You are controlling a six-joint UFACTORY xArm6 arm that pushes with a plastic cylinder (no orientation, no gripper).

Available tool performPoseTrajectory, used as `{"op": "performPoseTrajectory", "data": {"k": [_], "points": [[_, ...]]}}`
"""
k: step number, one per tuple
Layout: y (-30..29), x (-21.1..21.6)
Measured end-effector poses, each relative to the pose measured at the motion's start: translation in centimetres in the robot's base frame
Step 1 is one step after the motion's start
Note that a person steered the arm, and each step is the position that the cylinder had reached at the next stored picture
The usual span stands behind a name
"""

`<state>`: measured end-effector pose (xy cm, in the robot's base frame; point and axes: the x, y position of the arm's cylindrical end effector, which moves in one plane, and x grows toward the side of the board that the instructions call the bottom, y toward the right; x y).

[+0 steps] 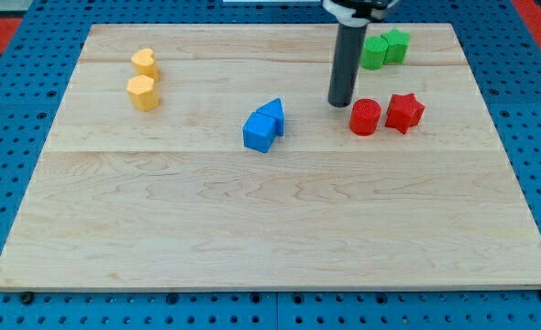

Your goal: Move the red circle into the red star

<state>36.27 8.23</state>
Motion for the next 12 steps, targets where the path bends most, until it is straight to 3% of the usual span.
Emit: {"op": "performPoseTrajectory", "data": {"k": [3,5,8,9,10,11,12], "points": [[-1.2,6.0],[2.0,5.2],[2.1,3.9],[-1.7,3.1],[-3.1,-0.3],[-1.8,-3.7],[3.0,-5.2]]}}
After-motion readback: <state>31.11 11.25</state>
